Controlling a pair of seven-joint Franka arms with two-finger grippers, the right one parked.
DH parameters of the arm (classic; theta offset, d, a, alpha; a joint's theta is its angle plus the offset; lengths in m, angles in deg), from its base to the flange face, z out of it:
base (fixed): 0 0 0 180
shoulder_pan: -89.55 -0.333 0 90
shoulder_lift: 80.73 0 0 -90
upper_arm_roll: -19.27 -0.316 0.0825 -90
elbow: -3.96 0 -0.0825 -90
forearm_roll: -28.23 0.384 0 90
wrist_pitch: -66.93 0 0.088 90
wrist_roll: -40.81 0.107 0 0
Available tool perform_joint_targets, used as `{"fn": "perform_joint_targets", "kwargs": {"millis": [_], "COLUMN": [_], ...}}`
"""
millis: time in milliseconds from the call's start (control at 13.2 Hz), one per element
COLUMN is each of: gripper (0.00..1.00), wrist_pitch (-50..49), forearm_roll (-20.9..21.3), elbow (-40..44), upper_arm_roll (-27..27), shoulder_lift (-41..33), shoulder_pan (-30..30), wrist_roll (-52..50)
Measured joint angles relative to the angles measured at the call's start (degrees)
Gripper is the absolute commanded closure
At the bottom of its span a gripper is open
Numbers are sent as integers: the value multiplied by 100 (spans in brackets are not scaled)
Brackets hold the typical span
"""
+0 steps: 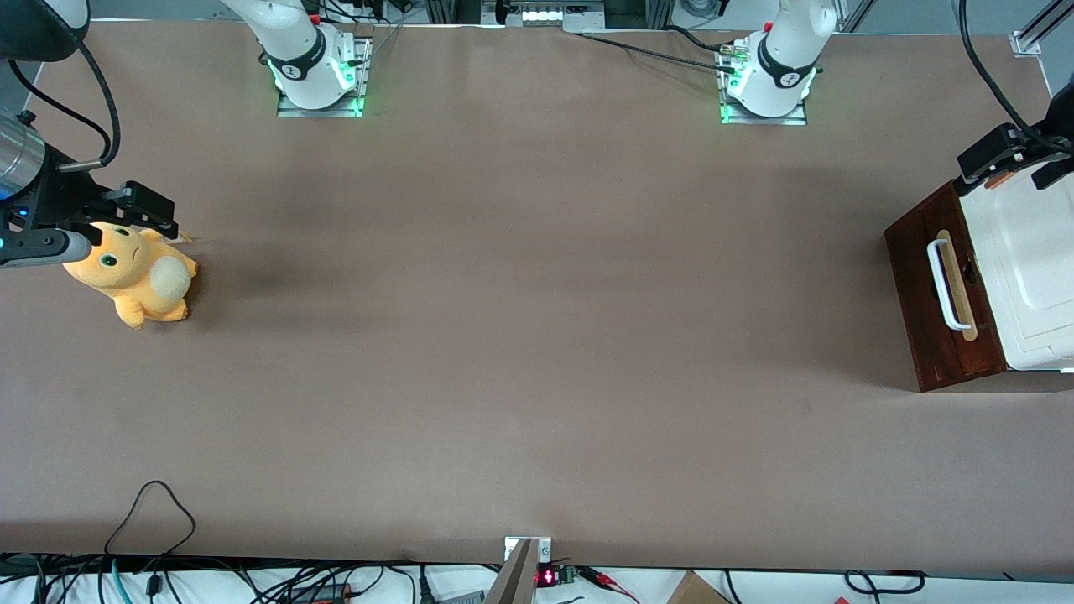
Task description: Open lower drawer with left arm only
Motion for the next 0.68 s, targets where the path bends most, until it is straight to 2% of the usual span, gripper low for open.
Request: {"fn": "perform_joint_targets", "kwargs": {"millis": [682], "gripper": [0], "wrist_pitch": [-12], "forearm_roll": [2], "elbow": [-101], "upper_arm_roll": [-5], "shoulder_lift": [-10], "shoulder_pan": [-4], "wrist_roll": [130]}}
